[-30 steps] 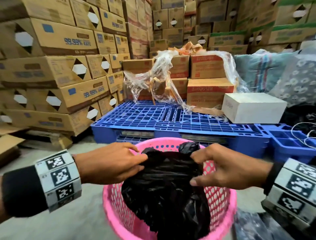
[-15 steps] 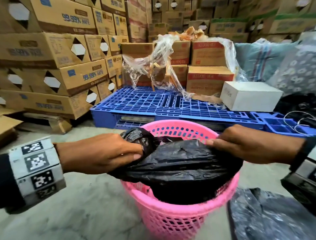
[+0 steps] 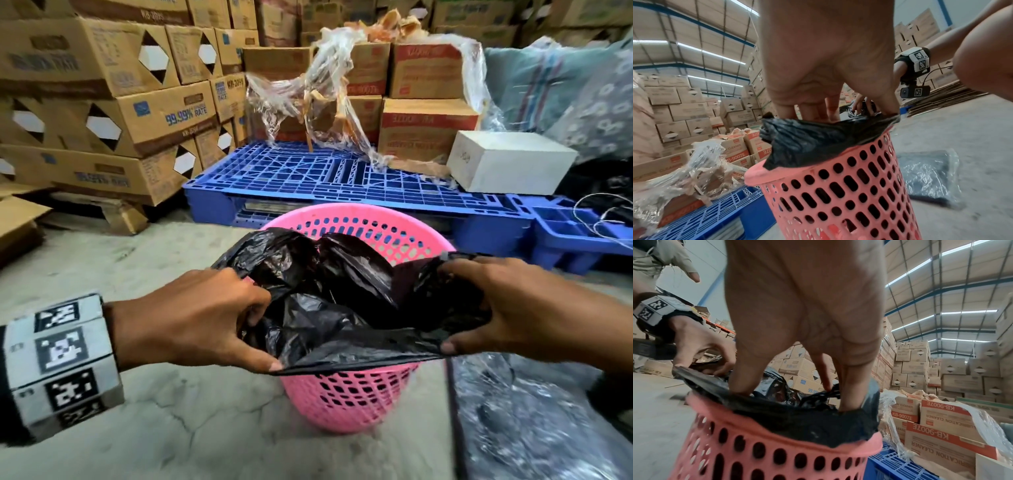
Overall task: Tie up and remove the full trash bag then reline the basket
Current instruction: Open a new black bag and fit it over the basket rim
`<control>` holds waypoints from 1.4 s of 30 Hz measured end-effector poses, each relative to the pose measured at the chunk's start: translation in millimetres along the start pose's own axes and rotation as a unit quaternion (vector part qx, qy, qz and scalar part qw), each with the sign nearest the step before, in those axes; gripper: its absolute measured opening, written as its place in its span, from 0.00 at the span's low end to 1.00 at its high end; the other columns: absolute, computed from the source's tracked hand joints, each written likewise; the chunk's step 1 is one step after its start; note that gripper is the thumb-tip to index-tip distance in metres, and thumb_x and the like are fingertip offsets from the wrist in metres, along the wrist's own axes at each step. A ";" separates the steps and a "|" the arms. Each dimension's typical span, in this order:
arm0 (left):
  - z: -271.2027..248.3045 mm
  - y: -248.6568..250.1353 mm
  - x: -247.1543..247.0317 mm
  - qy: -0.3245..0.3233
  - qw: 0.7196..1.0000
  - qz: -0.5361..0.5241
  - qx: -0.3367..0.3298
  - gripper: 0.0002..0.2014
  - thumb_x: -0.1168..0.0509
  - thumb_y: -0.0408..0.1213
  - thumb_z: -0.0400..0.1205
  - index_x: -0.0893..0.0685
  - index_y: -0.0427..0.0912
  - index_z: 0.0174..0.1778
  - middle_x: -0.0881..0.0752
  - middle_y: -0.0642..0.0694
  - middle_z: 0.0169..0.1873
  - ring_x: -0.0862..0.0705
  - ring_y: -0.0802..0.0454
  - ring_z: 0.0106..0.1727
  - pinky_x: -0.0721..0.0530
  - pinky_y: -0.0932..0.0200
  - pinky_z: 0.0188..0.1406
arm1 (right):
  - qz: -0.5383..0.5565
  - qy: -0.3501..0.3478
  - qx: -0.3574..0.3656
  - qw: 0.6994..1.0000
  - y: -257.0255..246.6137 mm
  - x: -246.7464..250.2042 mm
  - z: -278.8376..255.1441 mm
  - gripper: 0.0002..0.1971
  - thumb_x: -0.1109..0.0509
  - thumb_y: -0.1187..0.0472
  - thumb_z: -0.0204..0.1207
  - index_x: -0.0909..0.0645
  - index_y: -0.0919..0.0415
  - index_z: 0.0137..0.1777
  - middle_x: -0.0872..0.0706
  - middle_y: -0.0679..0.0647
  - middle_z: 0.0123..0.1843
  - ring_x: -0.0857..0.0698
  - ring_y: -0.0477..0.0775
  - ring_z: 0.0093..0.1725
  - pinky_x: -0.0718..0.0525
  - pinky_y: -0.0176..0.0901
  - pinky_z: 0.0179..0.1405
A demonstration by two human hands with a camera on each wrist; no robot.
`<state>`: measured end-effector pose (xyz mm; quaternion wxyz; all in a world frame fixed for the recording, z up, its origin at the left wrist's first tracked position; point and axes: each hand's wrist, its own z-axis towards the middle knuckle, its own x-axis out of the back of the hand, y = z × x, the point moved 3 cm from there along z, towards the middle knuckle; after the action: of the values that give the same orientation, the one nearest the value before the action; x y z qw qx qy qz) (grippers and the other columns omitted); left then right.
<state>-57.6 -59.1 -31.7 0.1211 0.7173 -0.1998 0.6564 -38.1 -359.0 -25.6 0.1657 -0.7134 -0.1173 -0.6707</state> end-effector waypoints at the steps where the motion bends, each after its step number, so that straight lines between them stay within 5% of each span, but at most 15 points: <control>1: -2.0 2.8 -1.3 -0.007 1.000 0.026 0.012 0.32 0.40 0.78 0.57 0.28 0.50 0.35 0.26 0.55 0.22 0.30 0.61 0.24 0.38 0.66 0.22 | -0.009 -0.003 -0.008 1.000 2.0 -4.8 -2.5 0.49 0.26 0.28 0.49 0.35 0.45 0.71 0.19 0.48 0.64 0.18 0.53 0.61 0.18 0.46 0.57; 5: -7.1 8.7 -14.9 -0.040 0.996 0.075 0.041 0.37 0.47 0.82 0.57 0.31 0.47 0.35 0.31 0.50 0.24 0.34 0.52 0.25 0.40 0.61 0.23 | 0.013 -0.036 -0.033 0.999 10.6 -26.7 -11.0 0.66 0.31 0.23 0.45 0.65 0.42 0.78 0.33 0.52 0.77 0.25 0.59 0.70 0.21 0.53 0.65; 10: -8.6 2.3 -32.8 -0.009 0.995 0.088 0.051 0.37 0.58 0.82 0.56 0.33 0.51 0.38 0.28 0.50 0.28 0.19 0.44 0.38 0.38 0.55 0.24 | 0.054 -0.001 -0.061 0.997 21.5 -43.9 -14.5 0.69 0.35 0.19 0.41 0.76 0.40 0.75 0.31 0.58 0.72 0.23 0.65 0.68 0.20 0.56 0.62; 13: -6.9 -14.1 -36.2 0.065 0.996 0.014 0.066 0.31 0.47 0.79 0.59 0.34 0.51 0.33 0.20 0.52 0.32 0.18 0.46 0.38 0.33 0.54 0.26 | 0.120 0.032 -0.056 0.991 31.1 -45.5 -6.9 0.65 0.23 0.32 0.51 0.64 0.43 0.79 0.27 0.56 0.69 0.26 0.57 0.68 0.25 0.44 0.65; 16: -3.8 -32.4 -39.5 0.114 0.984 -0.123 0.067 0.18 0.40 0.63 0.61 0.28 0.50 0.28 0.21 0.54 0.26 0.22 0.53 0.31 0.26 0.57 0.28 | 0.213 0.022 -0.016 0.977 39.5 -42.9 0.4 0.56 0.17 0.42 0.52 0.52 0.29 0.74 0.21 0.41 0.63 0.20 0.44 0.62 0.23 0.33 0.60; 19: 0.1 -47.3 -42.8 0.166 0.949 -0.253 0.084 0.07 0.33 0.46 0.63 0.22 0.47 0.29 0.18 0.50 0.31 0.18 0.53 0.35 0.23 0.65 0.29 | 0.342 0.011 0.010 0.940 46.0 -39.0 5.7 0.47 0.14 0.60 0.54 0.36 0.16 0.59 0.13 0.41 0.55 0.12 0.44 0.54 0.13 0.33 0.48; 22: 6.4 -57.2 -46.3 0.196 0.921 -0.326 0.088 0.06 0.33 0.35 0.64 0.20 0.49 0.34 0.16 0.53 0.38 0.16 0.53 0.35 0.18 0.65 0.32 | 0.424 0.009 -0.019 0.906 61.5 -39.0 16.0 0.44 0.22 0.78 0.61 0.25 0.17 0.48 0.13 0.48 0.55 0.08 0.52 0.45 0.09 0.45 0.40; 23: 9.2 -60.2 -47.2 0.206 0.912 -0.342 0.091 0.07 0.34 0.34 0.64 0.20 0.49 0.35 0.16 0.51 0.37 0.16 0.53 0.36 0.18 0.68 0.33 | 0.420 0.029 -0.034 0.906 66.6 -37.1 18.3 0.41 0.20 0.74 0.60 0.24 0.17 0.46 0.13 0.48 0.55 0.08 0.52 0.44 0.09 0.50 0.41; 26: 19.5 -67.3 -50.1 0.235 0.879 -0.400 0.112 0.07 0.34 0.30 0.65 0.18 0.43 0.37 0.14 0.44 0.34 0.15 0.55 0.36 0.21 0.74 0.34 | 0.363 0.092 -0.085 0.923 79.8 -32.4 21.8 0.33 0.17 0.34 0.41 0.24 0.25 0.50 0.13 0.52 0.48 0.08 0.55 0.40 0.09 0.62 0.41; 30: 35.9 -74.8 -52.5 0.269 0.859 -0.409 0.148 0.07 0.30 0.23 0.73 0.17 0.40 0.38 0.14 0.34 0.35 0.19 0.58 0.32 0.23 0.73 0.30 | 0.243 0.228 -0.077 0.940 78.8 -27.7 35.0 0.22 0.21 0.68 0.65 0.30 0.42 0.40 0.15 0.54 0.33 0.15 0.50 0.26 0.15 0.44 0.25; 34: 47.2 -78.6 -55.1 0.292 0.857 -0.385 0.179 0.08 0.25 0.32 0.70 0.16 0.42 0.41 0.15 0.39 0.35 0.19 0.55 0.34 0.23 0.74 0.29 | 0.164 0.262 -0.080 0.948 74.9 -26.7 41.3 0.20 0.20 0.65 0.64 0.31 0.52 0.28 0.24 0.54 0.19 0.24 0.47 0.26 0.29 0.34 0.21; 36: 52.7 -80.1 -55.3 0.284 0.861 -0.376 0.190 0.16 0.23 0.39 0.67 0.17 0.43 0.48 0.16 0.43 0.38 0.18 0.53 0.36 0.22 0.72 0.33 | 0.163 0.247 -0.064 0.953 75.5 -25.3 43.0 0.15 0.19 0.60 0.65 0.24 0.50 0.27 0.16 0.48 0.26 0.20 0.43 0.29 0.26 0.29 0.25; 38: 58.2 -79.3 -53.0 0.261 0.869 -0.372 0.195 0.24 0.23 0.44 0.65 0.19 0.47 0.56 0.17 0.45 0.43 0.17 0.51 0.42 0.21 0.64 0.42 | 0.175 0.214 -0.024 0.961 68.2 -22.2 44.2 0.08 0.21 0.51 0.65 0.17 0.42 0.40 0.15 0.24 0.35 0.16 0.33 0.37 0.23 0.24 0.32; 40: 65.2 -79.3 -51.2 0.231 0.880 -0.365 0.200 0.27 0.22 0.41 0.66 0.21 0.47 0.61 0.18 0.45 0.47 0.18 0.52 0.47 0.23 0.60 0.47 | 0.168 0.179 0.010 0.969 66.2 -25.8 49.2 0.21 0.28 0.37 0.64 0.19 0.40 0.56 0.14 0.26 0.39 0.18 0.28 0.44 0.23 0.20 0.37; 42: 71.3 -82.3 -51.6 0.205 0.877 -0.386 0.201 0.29 0.25 0.31 0.68 0.23 0.41 0.66 0.21 0.46 0.50 0.21 0.59 0.49 0.20 0.59 0.48 | 0.158 0.142 0.016 0.977 68.2 -31.6 58.4 0.32 0.33 0.32 0.65 0.26 0.45 0.69 0.18 0.34 0.56 0.20 0.33 0.50 0.25 0.18 0.42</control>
<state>39.7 -10.3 -83.3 0.2567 0.5959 0.2583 0.7157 39.9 -396.8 -65.1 0.2960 -0.6177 0.0114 -0.7285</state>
